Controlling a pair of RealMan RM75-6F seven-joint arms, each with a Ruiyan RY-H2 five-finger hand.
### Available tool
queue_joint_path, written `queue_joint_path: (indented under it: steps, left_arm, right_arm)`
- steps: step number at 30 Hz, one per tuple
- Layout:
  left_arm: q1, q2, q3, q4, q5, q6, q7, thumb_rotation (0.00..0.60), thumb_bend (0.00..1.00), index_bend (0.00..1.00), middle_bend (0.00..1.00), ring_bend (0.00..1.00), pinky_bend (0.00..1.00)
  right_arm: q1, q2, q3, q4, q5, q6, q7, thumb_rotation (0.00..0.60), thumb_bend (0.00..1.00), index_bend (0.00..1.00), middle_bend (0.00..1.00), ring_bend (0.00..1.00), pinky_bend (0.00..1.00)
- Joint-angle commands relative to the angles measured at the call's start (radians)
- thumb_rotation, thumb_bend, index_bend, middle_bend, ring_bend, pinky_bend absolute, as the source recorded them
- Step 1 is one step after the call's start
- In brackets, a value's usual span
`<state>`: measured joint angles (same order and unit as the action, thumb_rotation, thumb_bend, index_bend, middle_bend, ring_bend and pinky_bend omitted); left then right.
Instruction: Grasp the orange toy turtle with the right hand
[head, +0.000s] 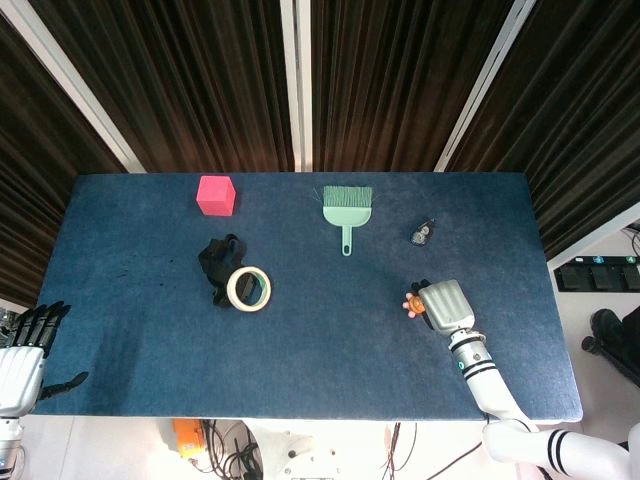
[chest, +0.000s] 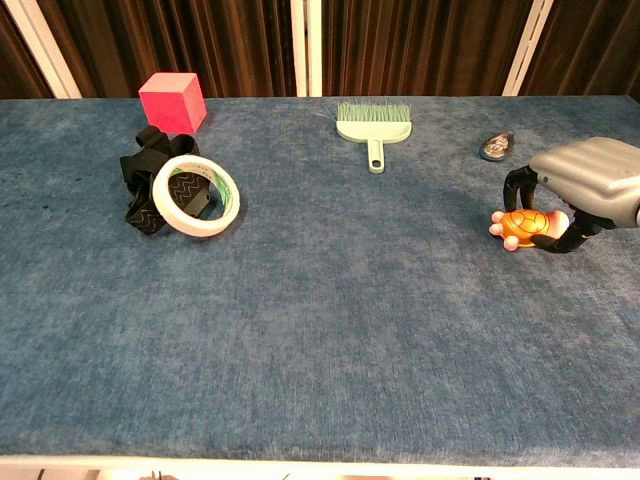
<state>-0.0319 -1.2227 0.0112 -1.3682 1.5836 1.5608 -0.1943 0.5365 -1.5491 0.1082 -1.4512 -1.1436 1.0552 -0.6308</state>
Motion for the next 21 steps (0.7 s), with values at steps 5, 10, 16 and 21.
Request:
queue_joint_path:
  steps: [5, 10, 16, 21]
  left_arm:
    - [0.001, 0.001, 0.000, 0.001, -0.002, 0.000, -0.002, 0.600, 0.00, 0.07, 0.04, 0.00, 0.05]
    - [0.000, 0.003, -0.001, 0.000, -0.002, 0.001, -0.005, 0.600, 0.00, 0.07, 0.04, 0.00, 0.05]
    - [0.000, 0.007, -0.003, -0.001, -0.001, 0.004, -0.005, 0.600, 0.00, 0.07, 0.04, 0.00, 0.05]
    - [0.000, 0.007, -0.001, -0.003, 0.000, 0.000, -0.004, 0.600, 0.00, 0.07, 0.04, 0.00, 0.05]
  right_arm:
    - [0.004, -0.030, -0.004, 0.031, -0.019, 0.026, 0.002, 0.600, 0.30, 0.70, 0.61, 0.96, 1.00]
    - [0.005, -0.057, -0.012, 0.070, -0.053, 0.046, 0.015, 0.600, 0.34, 0.83, 0.72, 1.00, 1.00]
    - [0.002, -0.064, -0.016, 0.091, -0.067, 0.050, 0.033, 0.600, 0.37, 0.91, 0.78, 1.00, 1.00]
    - [0.003, -0.023, -0.019, 0.048, -0.056, 0.023, 0.040, 0.600, 0.26, 0.63, 0.63, 1.00, 1.00]
